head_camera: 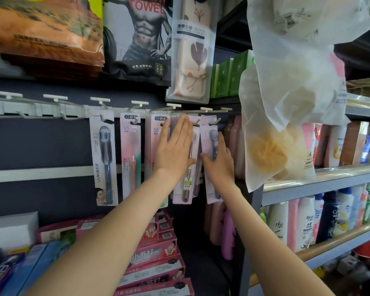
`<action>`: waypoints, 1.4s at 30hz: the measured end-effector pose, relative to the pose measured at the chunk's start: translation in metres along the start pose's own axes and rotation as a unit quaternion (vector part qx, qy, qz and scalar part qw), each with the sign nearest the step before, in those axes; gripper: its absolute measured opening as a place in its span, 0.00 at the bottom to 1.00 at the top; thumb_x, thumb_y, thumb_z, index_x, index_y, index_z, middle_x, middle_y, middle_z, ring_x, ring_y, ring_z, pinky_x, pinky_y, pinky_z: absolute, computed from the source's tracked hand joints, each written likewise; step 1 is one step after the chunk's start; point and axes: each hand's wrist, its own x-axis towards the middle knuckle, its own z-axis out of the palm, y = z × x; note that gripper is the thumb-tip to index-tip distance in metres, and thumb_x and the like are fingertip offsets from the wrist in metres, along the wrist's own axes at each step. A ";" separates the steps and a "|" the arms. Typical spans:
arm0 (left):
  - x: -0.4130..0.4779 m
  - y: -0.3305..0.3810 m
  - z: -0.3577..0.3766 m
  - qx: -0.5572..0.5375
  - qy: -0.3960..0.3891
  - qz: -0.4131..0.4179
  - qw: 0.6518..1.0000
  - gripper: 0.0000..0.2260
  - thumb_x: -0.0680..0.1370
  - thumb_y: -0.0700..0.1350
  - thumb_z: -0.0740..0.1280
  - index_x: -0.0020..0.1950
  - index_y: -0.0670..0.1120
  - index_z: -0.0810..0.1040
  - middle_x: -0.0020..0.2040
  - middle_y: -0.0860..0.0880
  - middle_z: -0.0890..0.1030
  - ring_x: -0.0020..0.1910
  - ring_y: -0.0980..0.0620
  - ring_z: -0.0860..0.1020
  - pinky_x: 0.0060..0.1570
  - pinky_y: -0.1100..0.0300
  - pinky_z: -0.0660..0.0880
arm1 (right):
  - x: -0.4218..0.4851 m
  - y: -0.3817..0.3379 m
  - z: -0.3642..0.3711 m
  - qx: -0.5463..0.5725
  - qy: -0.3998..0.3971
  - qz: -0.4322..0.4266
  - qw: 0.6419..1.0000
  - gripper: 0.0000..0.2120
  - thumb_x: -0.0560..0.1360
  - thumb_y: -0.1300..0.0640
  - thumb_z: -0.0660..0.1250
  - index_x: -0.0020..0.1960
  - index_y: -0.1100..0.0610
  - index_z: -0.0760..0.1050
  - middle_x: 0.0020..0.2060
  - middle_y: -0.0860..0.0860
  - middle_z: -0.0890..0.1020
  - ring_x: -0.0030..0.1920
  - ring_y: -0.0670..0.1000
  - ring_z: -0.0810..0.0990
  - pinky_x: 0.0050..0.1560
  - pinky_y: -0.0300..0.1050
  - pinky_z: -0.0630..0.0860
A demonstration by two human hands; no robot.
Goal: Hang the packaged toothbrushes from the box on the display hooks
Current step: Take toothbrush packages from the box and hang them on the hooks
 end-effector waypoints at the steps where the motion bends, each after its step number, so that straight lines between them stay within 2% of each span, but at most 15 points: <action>1: -0.002 0.002 0.001 0.002 0.000 -0.001 1.000 0.48 0.73 0.73 0.53 0.77 0.39 0.44 0.79 0.44 0.52 0.78 0.47 0.48 0.70 0.39 0.40 | 0.001 0.001 0.004 -0.007 -0.002 0.011 1.000 0.36 0.77 0.53 0.64 0.79 0.50 0.48 0.72 0.56 0.66 0.69 0.57 0.68 0.66 0.51 0.68; 7: -0.014 0.004 0.005 0.012 -0.011 -0.004 1.000 0.47 0.73 0.73 0.53 0.75 0.39 0.44 0.79 0.44 0.54 0.78 0.47 0.50 0.70 0.41 0.36 | -0.008 0.006 0.019 -0.038 0.004 0.033 0.999 0.36 0.79 0.54 0.62 0.79 0.52 0.45 0.73 0.56 0.62 0.70 0.58 0.66 0.63 0.57 0.71; 10: -0.030 0.000 0.002 -0.015 -0.019 -0.009 1.000 0.46 0.74 0.70 0.58 0.75 0.39 0.44 0.79 0.45 0.56 0.78 0.48 0.52 0.69 0.40 0.33 | -0.031 0.011 0.022 -0.040 0.011 0.019 0.999 0.34 0.80 0.55 0.60 0.79 0.55 0.45 0.73 0.57 0.62 0.69 0.59 0.66 0.62 0.54 0.71; 13: -0.062 -0.006 -0.005 -0.089 -0.004 -0.003 0.996 0.44 0.74 0.64 0.63 0.77 0.39 0.46 0.79 0.43 0.56 0.78 0.46 0.53 0.69 0.39 0.33 | -0.065 0.009 0.022 -0.049 0.038 -0.015 0.998 0.32 0.80 0.58 0.60 0.78 0.59 0.49 0.72 0.60 0.64 0.71 0.59 0.65 0.65 0.51 0.67; 16: -0.116 -0.014 -0.017 -0.211 0.002 -0.009 0.978 0.40 0.75 0.58 0.65 0.78 0.40 0.51 0.79 0.42 0.55 0.78 0.44 0.51 0.70 0.39 0.33 | -0.113 0.005 0.023 -0.043 0.040 -0.055 0.997 0.31 0.79 0.61 0.63 0.77 0.61 0.54 0.71 0.59 0.67 0.70 0.57 0.65 0.67 0.45 0.63; 18: -0.163 -0.019 -0.027 -0.268 -0.025 -0.021 0.963 0.39 0.75 0.56 0.65 0.78 0.40 0.52 0.78 0.41 0.55 0.78 0.43 0.51 0.71 0.38 0.34 | -0.153 -0.001 0.025 -0.037 0.006 -0.058 0.998 0.30 0.78 0.62 0.63 0.77 0.61 0.55 0.71 0.58 0.67 0.71 0.55 0.64 0.67 0.40 0.60; 21: -0.245 -0.032 -0.040 -0.334 -0.080 -0.036 0.939 0.35 0.74 0.53 0.64 0.77 0.40 0.58 0.77 0.40 0.60 0.76 0.42 0.56 0.71 0.37 0.42 | -0.225 -0.012 0.035 -0.027 -0.070 -0.061 0.995 0.29 0.78 0.62 0.63 0.76 0.60 0.56 0.70 0.56 0.68 0.70 0.54 0.64 0.65 0.37 0.59; 24: -0.340 -0.049 -0.050 -0.419 -0.156 -0.057 0.893 0.29 0.76 0.50 0.62 0.73 0.37 0.65 0.72 0.39 0.68 0.72 0.43 0.63 0.72 0.43 0.54 | -0.306 -0.012 0.057 -0.033 -0.177 -0.067 0.981 0.30 0.77 0.61 0.65 0.76 0.59 0.58 0.68 0.55 0.70 0.67 0.54 0.68 0.61 0.42 0.66; 27: -0.443 -0.068 -0.057 -0.471 -0.258 -0.056 0.842 0.25 0.77 0.50 0.58 0.69 0.37 0.71 0.66 0.40 0.75 0.65 0.45 0.71 0.66 0.49 0.69 | -0.391 0.000 0.089 -0.053 -0.287 -0.078 0.953 0.29 0.76 0.61 0.67 0.74 0.60 0.61 0.62 0.57 0.74 0.61 0.56 0.72 0.54 0.51 0.74; 30: -0.540 -0.086 -0.061 -0.465 -0.388 -0.050 0.794 0.22 0.77 0.50 0.59 0.66 0.40 0.74 0.62 0.44 0.79 0.60 0.47 0.77 0.58 0.55 0.76 | -0.474 0.018 0.123 -0.061 -0.360 -0.072 0.928 0.25 0.74 0.60 0.66 0.70 0.63 0.67 0.57 0.59 0.77 0.55 0.60 0.77 0.49 0.51 0.77; 31: -0.569 -0.091 -0.060 -0.450 -0.443 -0.056 0.773 0.22 0.77 0.50 0.59 0.68 0.41 0.73 0.64 0.45 0.78 0.61 0.48 0.77 0.59 0.56 0.75 | -0.501 0.025 0.135 -0.058 -0.381 -0.063 0.920 0.25 0.73 0.60 0.67 0.69 0.63 0.68 0.55 0.59 0.78 0.53 0.61 0.78 0.48 0.51 0.78; 33: -0.627 -0.101 -0.054 -0.408 -0.551 -0.081 0.723 0.24 0.82 0.51 0.56 0.76 0.44 0.63 0.73 0.47 0.67 0.71 0.50 0.68 0.68 0.59 0.65 | -0.552 0.043 0.156 -0.060 -0.431 -0.045 0.899 0.25 0.72 0.62 0.71 0.67 0.63 0.70 0.53 0.60 0.78 0.52 0.62 0.79 0.46 0.50 0.79; 35: -0.685 -0.106 -0.052 -0.366 -0.632 -0.097 0.676 0.26 0.83 0.52 0.55 0.79 0.47 0.54 0.77 0.50 0.60 0.73 0.51 0.63 0.69 0.59 0.62 | -0.604 0.067 0.175 -0.077 -0.498 -0.011 0.864 0.26 0.73 0.62 0.71 0.69 0.62 0.69 0.56 0.60 0.77 0.55 0.62 0.78 0.48 0.51 0.78; 39: -0.792 -0.092 -0.042 -0.317 -0.693 -0.147 0.631 0.26 0.80 0.48 0.63 0.76 0.42 0.62 0.72 0.45 0.66 0.67 0.46 0.71 0.63 0.57 0.70 | -0.695 0.132 0.205 -0.138 -0.620 0.086 0.767 0.24 0.80 0.56 0.60 0.74 0.59 0.61 0.65 0.56 0.70 0.66 0.58 0.69 0.60 0.50 0.71; 42: -0.857 -0.071 -0.029 -0.286 -0.748 -0.131 0.584 0.29 0.82 0.50 0.58 0.79 0.45 0.51 0.77 0.46 0.58 0.74 0.48 0.61 0.71 0.58 0.60 | -0.751 0.186 0.225 -0.199 -0.663 0.144 0.707 0.24 0.81 0.52 0.57 0.75 0.58 0.57 0.70 0.57 0.66 0.69 0.57 0.65 0.65 0.49 0.67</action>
